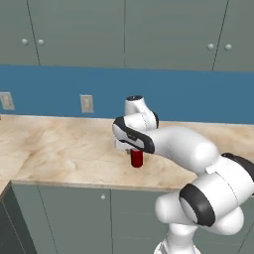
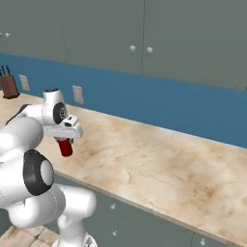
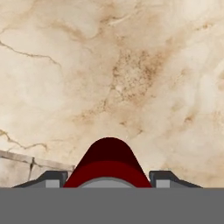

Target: Four empty soda cans are scattered around the kitchen. Gather all the cans and cluster them next to the stove for recycling.

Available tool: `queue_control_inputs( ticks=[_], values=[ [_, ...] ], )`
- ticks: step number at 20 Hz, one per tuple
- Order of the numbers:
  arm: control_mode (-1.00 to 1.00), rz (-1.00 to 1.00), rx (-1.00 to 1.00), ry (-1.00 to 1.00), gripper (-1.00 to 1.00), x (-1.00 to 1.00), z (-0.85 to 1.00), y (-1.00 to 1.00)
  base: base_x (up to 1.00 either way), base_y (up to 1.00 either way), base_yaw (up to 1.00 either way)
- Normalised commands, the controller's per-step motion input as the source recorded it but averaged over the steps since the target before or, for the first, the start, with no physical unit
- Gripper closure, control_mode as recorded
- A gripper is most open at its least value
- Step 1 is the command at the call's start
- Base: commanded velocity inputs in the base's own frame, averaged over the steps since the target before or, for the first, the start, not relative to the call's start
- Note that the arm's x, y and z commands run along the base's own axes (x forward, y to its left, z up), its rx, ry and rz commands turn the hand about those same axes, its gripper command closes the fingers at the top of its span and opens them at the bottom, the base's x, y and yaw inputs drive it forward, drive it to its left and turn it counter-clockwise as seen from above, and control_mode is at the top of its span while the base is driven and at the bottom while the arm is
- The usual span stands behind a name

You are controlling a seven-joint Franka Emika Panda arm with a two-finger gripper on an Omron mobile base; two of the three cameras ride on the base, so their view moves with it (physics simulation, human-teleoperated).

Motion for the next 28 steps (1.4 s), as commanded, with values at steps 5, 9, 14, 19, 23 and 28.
queue_control_inputs(
  ticks=[5, 9, 14, 19, 23, 28],
  values=[
    [1.00, 0.00, 0.00, 0.00, 1.00, 0.00, 0.00, 0.00, -0.24, -0.44, -0.17],
    [1.00, 0.00, 0.00, 0.00, 1.00, 0.00, 0.00, 0.00, -0.32, -0.57, 0.00],
    [1.00, 0.00, 0.00, 0.00, 1.00, 0.00, 0.00, 0.00, -0.34, -0.57, 0.00],
    [1.00, 0.00, 0.00, 0.00, 1.00, 0.00, 0.00, 0.00, -0.32, -0.59, 0.00],
    [1.00, 0.00, 0.00, 0.00, 1.00, 0.00, 0.00, 0.00, -0.31, -0.60, 0.00],
    [1.00, 0.00, 0.00, 0.00, 1.00, 0.00, 0.00, 0.00, -0.31, -0.59, 0.00]
  ],
)
